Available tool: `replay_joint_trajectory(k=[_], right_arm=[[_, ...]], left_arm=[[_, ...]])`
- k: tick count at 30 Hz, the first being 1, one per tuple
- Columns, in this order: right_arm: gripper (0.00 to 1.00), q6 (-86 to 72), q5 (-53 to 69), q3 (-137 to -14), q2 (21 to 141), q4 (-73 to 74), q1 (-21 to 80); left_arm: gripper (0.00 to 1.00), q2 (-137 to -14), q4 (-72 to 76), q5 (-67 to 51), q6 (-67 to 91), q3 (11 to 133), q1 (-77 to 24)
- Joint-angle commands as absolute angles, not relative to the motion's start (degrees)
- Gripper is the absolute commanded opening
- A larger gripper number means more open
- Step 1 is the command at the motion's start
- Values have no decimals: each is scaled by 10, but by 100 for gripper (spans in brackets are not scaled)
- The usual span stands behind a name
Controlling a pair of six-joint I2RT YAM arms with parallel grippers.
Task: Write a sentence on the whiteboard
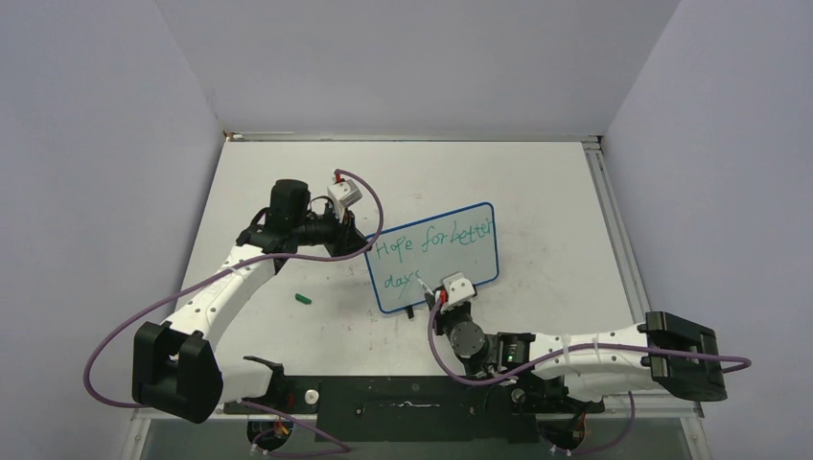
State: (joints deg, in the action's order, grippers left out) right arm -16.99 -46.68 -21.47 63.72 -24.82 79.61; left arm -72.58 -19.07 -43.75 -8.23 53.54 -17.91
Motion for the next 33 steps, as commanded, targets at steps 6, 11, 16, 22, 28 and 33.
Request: replay_joint_trajectory(k=[6,11,16,22,28,33], right_arm=[[5,-163,-457,-214,664,-291,800],[5,-158,-458,-217,676,-301,799],[5,-161,-467,-220,684,-296,799],[5,-169,-482,-218,674,-274,798],[5,-166,-499,-218,665,-263,799],[5,-163,-504,-218,662,-265,799]], left_arm=[[0,-730,-220,-417,-103,546,-183],[0,-730,-220,-416,-103,545,-183],[0,-730,-221,-416,-103,546,-183],[0,-730,-221,-416,-103,546,-183],[0,-730,-221,-416,-103,545,-183],[0,-729,-221,-416,-103,545,-183]])
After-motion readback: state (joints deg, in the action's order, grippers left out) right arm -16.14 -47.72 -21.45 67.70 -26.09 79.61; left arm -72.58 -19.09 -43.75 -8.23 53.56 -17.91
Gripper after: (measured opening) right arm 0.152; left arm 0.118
